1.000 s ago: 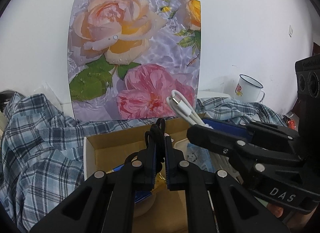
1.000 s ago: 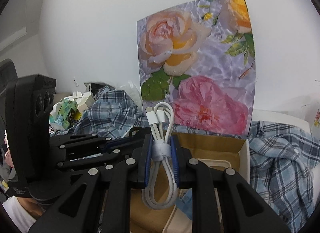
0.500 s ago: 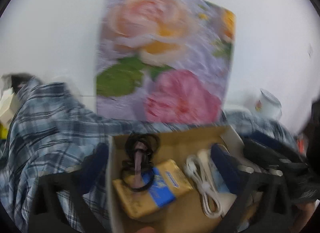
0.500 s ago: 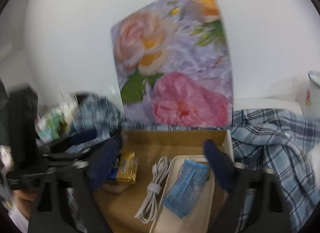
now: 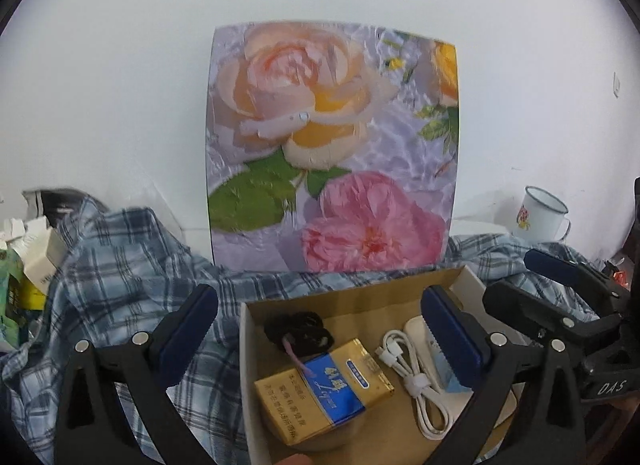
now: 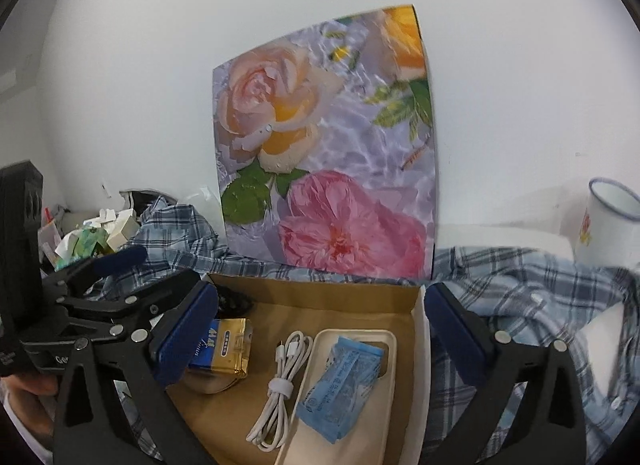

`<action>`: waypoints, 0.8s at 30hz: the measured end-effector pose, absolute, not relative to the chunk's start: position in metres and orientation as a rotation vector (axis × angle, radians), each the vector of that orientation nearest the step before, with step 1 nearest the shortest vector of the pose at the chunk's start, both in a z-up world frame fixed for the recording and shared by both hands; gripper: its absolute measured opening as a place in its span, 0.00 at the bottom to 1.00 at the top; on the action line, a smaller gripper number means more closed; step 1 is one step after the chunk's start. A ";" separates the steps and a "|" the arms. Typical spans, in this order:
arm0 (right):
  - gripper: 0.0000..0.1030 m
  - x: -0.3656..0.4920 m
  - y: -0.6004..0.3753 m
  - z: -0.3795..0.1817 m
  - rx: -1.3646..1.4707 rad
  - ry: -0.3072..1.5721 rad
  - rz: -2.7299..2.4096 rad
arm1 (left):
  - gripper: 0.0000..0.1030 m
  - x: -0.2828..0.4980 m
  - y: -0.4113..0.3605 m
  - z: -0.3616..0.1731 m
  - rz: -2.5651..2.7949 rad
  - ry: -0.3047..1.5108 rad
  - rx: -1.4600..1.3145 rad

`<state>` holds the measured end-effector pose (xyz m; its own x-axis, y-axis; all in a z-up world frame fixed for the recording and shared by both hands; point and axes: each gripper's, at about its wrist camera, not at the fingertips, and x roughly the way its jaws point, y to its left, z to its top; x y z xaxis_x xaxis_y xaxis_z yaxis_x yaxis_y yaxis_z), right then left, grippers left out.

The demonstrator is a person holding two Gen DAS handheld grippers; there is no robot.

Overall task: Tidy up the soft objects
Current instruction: 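Lower the cable and hair tie into the box and open both grippers, then withdraw both grippers up and back from the box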

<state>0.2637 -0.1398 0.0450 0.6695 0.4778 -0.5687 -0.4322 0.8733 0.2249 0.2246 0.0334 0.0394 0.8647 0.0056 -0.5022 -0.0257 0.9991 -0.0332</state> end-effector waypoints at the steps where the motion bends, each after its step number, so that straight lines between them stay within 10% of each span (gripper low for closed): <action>1: 1.00 0.262 -0.139 0.047 0.065 0.653 0.515 | 1.00 0.223 0.034 0.042 0.015 0.520 -0.039; 24: 1.00 0.229 -0.148 0.122 0.044 0.422 0.515 | 1.00 0.179 0.024 0.105 -0.042 0.361 -0.029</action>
<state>0.2292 -0.1483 0.1218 0.7865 0.4865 -0.3804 -0.4688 0.8713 0.1451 0.1795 0.0244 0.1048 0.9346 -0.0460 -0.3526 0.0358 0.9987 -0.0354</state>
